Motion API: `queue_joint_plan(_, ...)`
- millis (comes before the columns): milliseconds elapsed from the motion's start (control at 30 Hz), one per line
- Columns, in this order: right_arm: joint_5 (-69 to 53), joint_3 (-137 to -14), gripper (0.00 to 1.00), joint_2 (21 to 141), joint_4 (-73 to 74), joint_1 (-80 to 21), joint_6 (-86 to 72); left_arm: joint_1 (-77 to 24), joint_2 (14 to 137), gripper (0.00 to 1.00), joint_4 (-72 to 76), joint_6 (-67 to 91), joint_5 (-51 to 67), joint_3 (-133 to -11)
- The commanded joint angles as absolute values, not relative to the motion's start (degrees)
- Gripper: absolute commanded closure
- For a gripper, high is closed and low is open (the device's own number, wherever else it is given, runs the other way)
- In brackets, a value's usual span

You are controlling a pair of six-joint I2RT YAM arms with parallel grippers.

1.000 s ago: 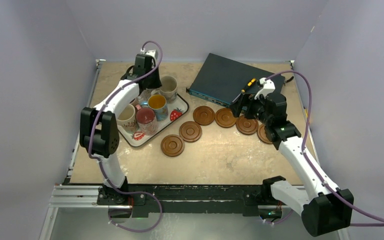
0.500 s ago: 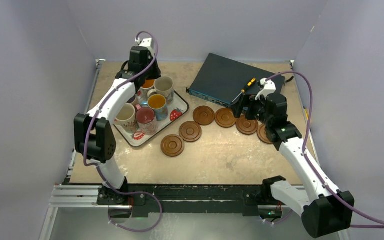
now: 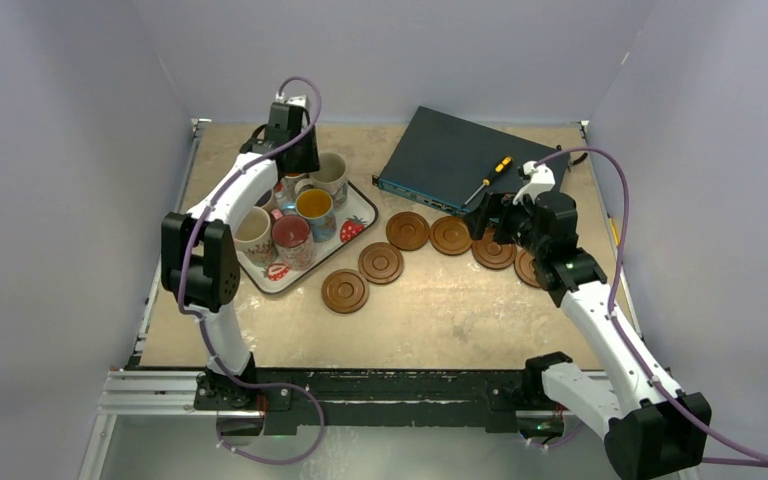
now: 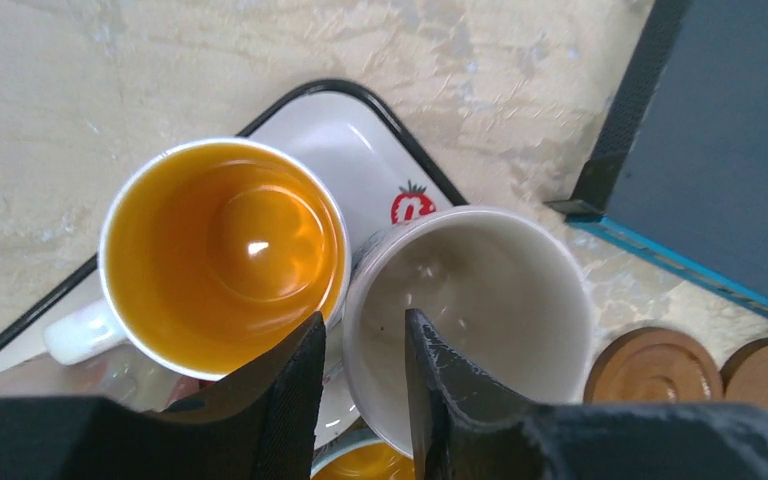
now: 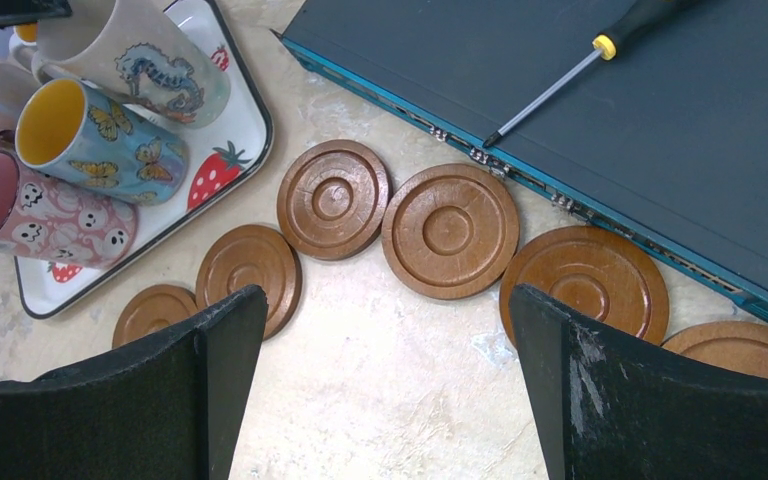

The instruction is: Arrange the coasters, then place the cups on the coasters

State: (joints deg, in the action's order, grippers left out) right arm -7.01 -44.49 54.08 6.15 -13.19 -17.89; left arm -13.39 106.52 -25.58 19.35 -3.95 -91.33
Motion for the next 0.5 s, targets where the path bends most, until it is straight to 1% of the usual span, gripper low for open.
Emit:
queue_joint_plan(0,-6.33,-44.14,0.06,53.67,5.11,-13.49,-17.36,-12.92,108.0,0.7,-27.15,19.16,-3.75,-93.87)
queue_joint_plan(100,-6.33,-43.92,0.06,54.0,4.79,-13.46,-17.65,-12.92,108.15,0.72,-27.16,19.03,-4.19,-93.51)
queue_joint_plan(167,-6.44,-43.68,0.06,54.07,4.51,-13.45,-17.88,-12.97,108.03,0.76,-26.8,19.11,-3.6,-93.0)
queue_joint_plan(233,-6.46,-43.56,0.06,54.35,4.19,-13.49,-18.0,-12.93,107.97,0.78,-26.41,19.29,-2.93,-92.46)
queue_joint_plan(300,-6.57,-43.6,0.06,54.65,4.21,-13.43,-18.0,-12.92,107.71,0.78,-26.24,19.34,-2.87,-92.24)
queue_joint_plan(467,-6.64,-43.74,0.06,55.22,4.05,-13.45,-17.88,-13.01,105.54,0.7,-23.54,18.85,-2.72,-90.47)
